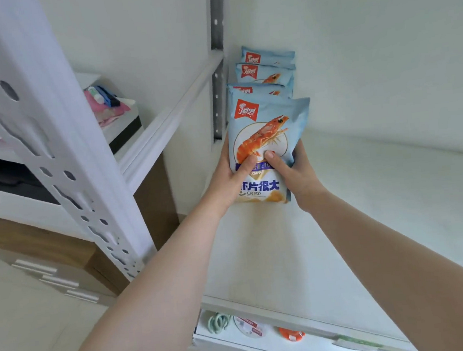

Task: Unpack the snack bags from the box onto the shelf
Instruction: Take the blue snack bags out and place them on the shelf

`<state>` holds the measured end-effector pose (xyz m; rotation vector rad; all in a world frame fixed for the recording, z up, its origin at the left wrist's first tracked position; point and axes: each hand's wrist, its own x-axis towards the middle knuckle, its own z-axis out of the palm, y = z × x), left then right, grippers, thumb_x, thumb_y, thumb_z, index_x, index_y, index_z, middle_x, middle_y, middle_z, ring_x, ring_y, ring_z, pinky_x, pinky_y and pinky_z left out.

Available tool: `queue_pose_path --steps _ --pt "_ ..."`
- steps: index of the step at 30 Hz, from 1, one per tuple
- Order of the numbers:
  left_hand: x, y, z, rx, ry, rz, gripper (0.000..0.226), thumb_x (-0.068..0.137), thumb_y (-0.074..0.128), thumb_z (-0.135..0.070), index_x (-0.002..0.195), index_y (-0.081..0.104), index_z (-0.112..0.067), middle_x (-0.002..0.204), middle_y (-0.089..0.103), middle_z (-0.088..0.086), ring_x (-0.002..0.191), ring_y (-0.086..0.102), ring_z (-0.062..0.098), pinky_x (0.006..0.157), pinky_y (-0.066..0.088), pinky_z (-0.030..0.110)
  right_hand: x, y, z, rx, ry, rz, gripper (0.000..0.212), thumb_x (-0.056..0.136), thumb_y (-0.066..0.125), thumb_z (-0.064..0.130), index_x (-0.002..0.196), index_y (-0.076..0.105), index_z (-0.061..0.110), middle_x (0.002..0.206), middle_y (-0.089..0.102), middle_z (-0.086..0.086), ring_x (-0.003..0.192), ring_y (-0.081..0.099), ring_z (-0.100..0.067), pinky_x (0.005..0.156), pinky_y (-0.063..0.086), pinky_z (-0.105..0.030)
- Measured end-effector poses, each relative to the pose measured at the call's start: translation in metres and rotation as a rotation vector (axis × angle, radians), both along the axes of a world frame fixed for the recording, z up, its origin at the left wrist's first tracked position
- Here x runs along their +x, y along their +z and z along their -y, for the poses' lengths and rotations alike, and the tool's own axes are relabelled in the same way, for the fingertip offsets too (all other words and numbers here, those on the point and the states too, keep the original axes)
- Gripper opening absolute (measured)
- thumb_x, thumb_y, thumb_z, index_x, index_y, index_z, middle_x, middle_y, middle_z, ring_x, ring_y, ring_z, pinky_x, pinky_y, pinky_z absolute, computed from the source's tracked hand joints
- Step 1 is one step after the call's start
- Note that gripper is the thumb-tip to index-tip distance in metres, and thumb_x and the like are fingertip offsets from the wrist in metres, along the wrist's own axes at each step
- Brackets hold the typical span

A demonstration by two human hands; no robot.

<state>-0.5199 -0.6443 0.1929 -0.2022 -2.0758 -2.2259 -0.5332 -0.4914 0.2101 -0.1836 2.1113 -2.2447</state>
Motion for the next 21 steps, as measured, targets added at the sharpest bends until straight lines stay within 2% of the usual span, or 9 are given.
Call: queue_pose_path --steps 5,9,12,14,15,16,18,21 --pt "-0.031 -0.015 0.002 -0.04 0.004 -0.081 0.055 0.091 0.062 -0.026 0.14 0.038 -0.019 0.124 0.062 0.0 0.103 0.066 0.012 0.074 0.053 0.02 -0.025 -0.013 0.001 0.02 -0.059 -0.089 0.053 0.086 0.073 0.014 0.129 0.043 0.024 0.119 0.066 -0.001 0.099 0.071 -0.016 0.073 0.06 -0.029" --pt "-0.034 -0.028 0.005 -0.039 -0.003 -0.094 0.064 0.09 0.063 -0.026 0.145 0.032 -0.02 0.13 0.059 0.002 0.108 0.065 0.013 0.077 0.055 0.023 -0.027 -0.027 -0.004 0.008 -0.06 -0.122 0.052 0.086 0.074 0.017 0.127 0.043 0.025 0.129 0.062 -0.007 0.106 0.068 -0.017 0.078 0.059 -0.029" --pt "-0.022 -0.022 0.001 0.035 0.053 -0.089 0.069 0.092 0.057 -0.03 0.151 0.023 -0.02 0.135 0.054 -0.005 0.106 0.061 -0.005 0.077 0.051 0.013 -0.017 -0.031 -0.009 0.014 -0.105 -0.168 0.074 0.079 0.074 0.037 0.141 0.035 0.027 0.142 0.051 -0.002 0.127 0.055 -0.016 0.098 0.053 -0.036" --pt "-0.018 -0.017 -0.004 0.053 0.114 -0.12 0.08 0.084 0.053 -0.047 0.152 0.021 -0.022 0.131 0.05 -0.02 0.106 0.055 -0.017 0.079 0.047 0.007 -0.01 -0.029 -0.006 0.017 -0.147 -0.211 0.077 0.079 0.068 0.046 0.145 0.032 0.028 0.145 0.049 0.002 0.133 0.049 -0.012 0.108 0.045 -0.039" --pt "-0.018 -0.015 -0.005 0.049 0.14 -0.142 0.086 0.079 0.052 -0.057 0.152 0.021 -0.024 0.129 0.049 -0.026 0.108 0.054 -0.017 0.081 0.047 0.007 -0.01 -0.025 -0.003 -0.005 -0.153 -0.226 0.075 0.082 0.066 0.046 0.146 0.032 0.025 0.144 0.05 0.002 0.131 0.05 -0.011 0.109 0.045 -0.039" --pt "-0.02 -0.012 -0.006 0.041 0.159 -0.157 0.091 0.075 0.052 -0.066 0.151 0.022 -0.026 0.13 0.05 -0.027 0.111 0.055 -0.013 0.086 0.049 0.011 -0.01 -0.02 0.001 -0.033 -0.157 -0.237 0.071 0.087 0.063 0.044 0.147 0.032 0.023 0.142 0.052 0.001 0.129 0.053 -0.011 0.108 0.046 -0.039" --pt "-0.026 -0.003 -0.007 0.029 0.176 -0.162 0.097 0.072 0.052 -0.078 0.15 0.025 -0.027 0.135 0.054 -0.013 0.116 0.057 0.0 0.091 0.052 0.021 -0.015 -0.003 0.008 -0.073 -0.159 -0.241 0.064 0.094 0.058 0.037 0.149 0.029 0.023 0.142 0.053 0.001 0.124 0.057 -0.01 0.102 0.05 -0.032" --pt "-0.037 0.018 -0.007 0.11 0.162 -0.123 0.084 0.076 0.055 -0.07 0.145 0.034 -0.027 0.128 0.062 -0.004 0.109 0.065 0.01 0.088 0.055 0.029 -0.025 0.017 0.011 -0.111 -0.155 -0.233 0.057 0.098 0.054 0.035 0.149 0.031 0.025 0.139 0.056 0.0 0.119 0.061 -0.01 0.094 0.053 -0.026"
